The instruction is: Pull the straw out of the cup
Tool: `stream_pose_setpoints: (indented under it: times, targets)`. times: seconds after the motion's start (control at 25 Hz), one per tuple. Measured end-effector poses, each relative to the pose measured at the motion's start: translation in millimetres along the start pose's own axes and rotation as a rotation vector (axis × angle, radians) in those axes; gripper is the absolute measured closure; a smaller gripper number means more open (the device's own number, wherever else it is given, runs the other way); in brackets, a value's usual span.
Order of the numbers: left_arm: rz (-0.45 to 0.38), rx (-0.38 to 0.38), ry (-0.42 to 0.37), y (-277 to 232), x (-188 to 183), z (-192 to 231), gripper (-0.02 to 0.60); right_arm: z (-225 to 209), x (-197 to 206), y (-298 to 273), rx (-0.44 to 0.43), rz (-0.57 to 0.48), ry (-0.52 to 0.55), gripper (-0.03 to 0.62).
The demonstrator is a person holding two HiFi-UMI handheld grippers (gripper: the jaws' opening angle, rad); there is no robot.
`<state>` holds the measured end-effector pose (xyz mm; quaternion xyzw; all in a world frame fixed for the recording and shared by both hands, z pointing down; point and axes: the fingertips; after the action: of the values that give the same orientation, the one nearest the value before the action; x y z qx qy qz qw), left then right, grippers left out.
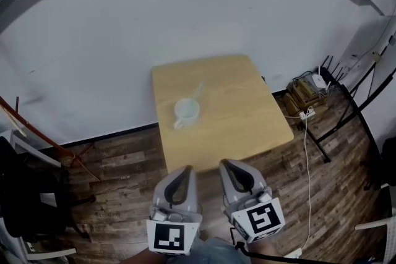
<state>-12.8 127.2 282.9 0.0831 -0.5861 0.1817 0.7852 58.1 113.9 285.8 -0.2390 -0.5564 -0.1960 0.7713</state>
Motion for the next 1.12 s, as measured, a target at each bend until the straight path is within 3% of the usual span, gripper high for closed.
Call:
stream_pose_setpoints:
  times: [0.4, 0.76, 0.92, 1.12]
  targets:
    - [-0.048, 0.060, 0.000, -44.1, -22.7, 15.7, 0.566, -31.0, -18.1, -36.8, 0.059, -0.036, 0.054, 0.588]
    - [-0.023, 0.029, 0.015, -71.3, -13.5, 24.0, 0.566, -57.9, -6.9, -53.4, 0.058, -0.026, 0.048, 0.587]
    - [-0.018, -0.011, 0.033, -88.1, -5.8, 31.6, 0.566, -72.1, 4.3, -69.6, 0.007, -0.025, 0.047, 0.587]
    - [-0.009, -0.097, 0.024, -129.2, -4.2, 47.4, 0.566, -94.3, 13.8, -108.0, -0.136, -0.001, 0.077, 0.587]
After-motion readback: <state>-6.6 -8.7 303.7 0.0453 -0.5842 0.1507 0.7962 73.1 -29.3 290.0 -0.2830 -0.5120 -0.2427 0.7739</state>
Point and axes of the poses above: the fingertips, and each gripper's own axes: y backward along the fingers, z to its left, x out of its underside, and after that the axes turned 14 degrees about y, right-handed
